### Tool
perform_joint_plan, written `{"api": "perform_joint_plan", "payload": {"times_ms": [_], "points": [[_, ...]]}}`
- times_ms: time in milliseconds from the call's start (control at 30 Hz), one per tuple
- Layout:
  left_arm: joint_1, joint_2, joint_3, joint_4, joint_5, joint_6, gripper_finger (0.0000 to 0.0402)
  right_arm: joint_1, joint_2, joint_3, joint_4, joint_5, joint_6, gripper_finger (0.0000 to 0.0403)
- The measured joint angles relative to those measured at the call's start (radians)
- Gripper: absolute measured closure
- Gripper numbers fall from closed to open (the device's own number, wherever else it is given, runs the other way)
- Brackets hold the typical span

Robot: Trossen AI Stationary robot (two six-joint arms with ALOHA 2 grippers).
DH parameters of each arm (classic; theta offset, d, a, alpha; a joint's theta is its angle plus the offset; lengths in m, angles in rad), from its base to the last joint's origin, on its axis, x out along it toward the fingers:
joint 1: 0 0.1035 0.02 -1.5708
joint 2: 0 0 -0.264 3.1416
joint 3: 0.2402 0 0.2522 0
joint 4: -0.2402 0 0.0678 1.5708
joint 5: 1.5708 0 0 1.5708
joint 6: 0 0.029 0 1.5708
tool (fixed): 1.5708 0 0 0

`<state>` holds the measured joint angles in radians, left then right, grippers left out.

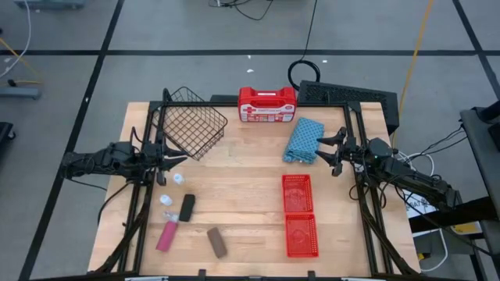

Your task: Pick & Place Medicine items

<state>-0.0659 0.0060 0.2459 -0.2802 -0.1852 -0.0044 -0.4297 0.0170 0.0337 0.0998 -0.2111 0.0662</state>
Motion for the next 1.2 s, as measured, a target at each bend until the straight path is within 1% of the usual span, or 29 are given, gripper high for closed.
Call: {"api": "perform_joint_plan", "payload": {"times_ms": [300, 400, 467, 633, 700, 767, 867, 967, 1100, 1167, 1200], "points": [[0.000, 0.000, 0.000, 0.000, 0.000, 0.000, 0.0327, 0.000, 0.000, 0.000, 0.000, 0.000, 0.000, 0.0187], [0.000, 0.000, 0.000, 0.000, 0.000, 0.000, 0.0328, 0.000, 0.000, 0.000, 0.015, 0.023, -0.003, 0.0186], [0.000, 0.000, 0.000, 0.000, 0.000, 0.000, 0.0327, 0.000, 0.001, 0.000, 0.035, 0.026, 0.046, 0.0186], [0.000, 0.000, 0.000, 0.000, 0.000, 0.000, 0.0328, 0.000, 0.001, 0.000, 0.083, 0.025, 0.274, 0.0188], [0.000, 0.000, 0.000, 0.000, 0.000, 0.000, 0.0327, 0.000, 0.001, 0.000, 0.111, 0.025, 0.342, 0.0186], [0.000, 0.000, 0.000, 0.000, 0.000, 0.000, 0.0327, 0.000, 0.001, 0.000, 0.119, 0.026, 0.382, 0.0184], [0.000, 0.000, 0.000, 0.000, 0.000, 0.000, 0.0327, 0.000, 0.001, 0.000, 0.117, 0.037, 0.390, 0.0184], [0.000, 0.000, 0.000, 0.000, 0.000, 0.000, 0.0327, 0.000, 0.001, 0.000, 0.113, 0.095, 0.384, 0.0186], [0.000, 0.000, 0.000, 0.000, 0.000, 0.000, 0.0327, 0.000, 0.001, 0.000, 0.111, 0.251, 0.326, 0.0187], [0.000, 0.000, 0.000, 0.000, 0.000, 0.000, 0.0328, 0.000, 0.001, 0.000, 0.099, 0.308, 0.296, 0.0186], [0.000, 0.000, 0.000, 0.000, 0.000, 0.000, 0.0328, 0.000, 0.002, 0.000, 0.096, 0.320, 0.278, 0.0185]]}}
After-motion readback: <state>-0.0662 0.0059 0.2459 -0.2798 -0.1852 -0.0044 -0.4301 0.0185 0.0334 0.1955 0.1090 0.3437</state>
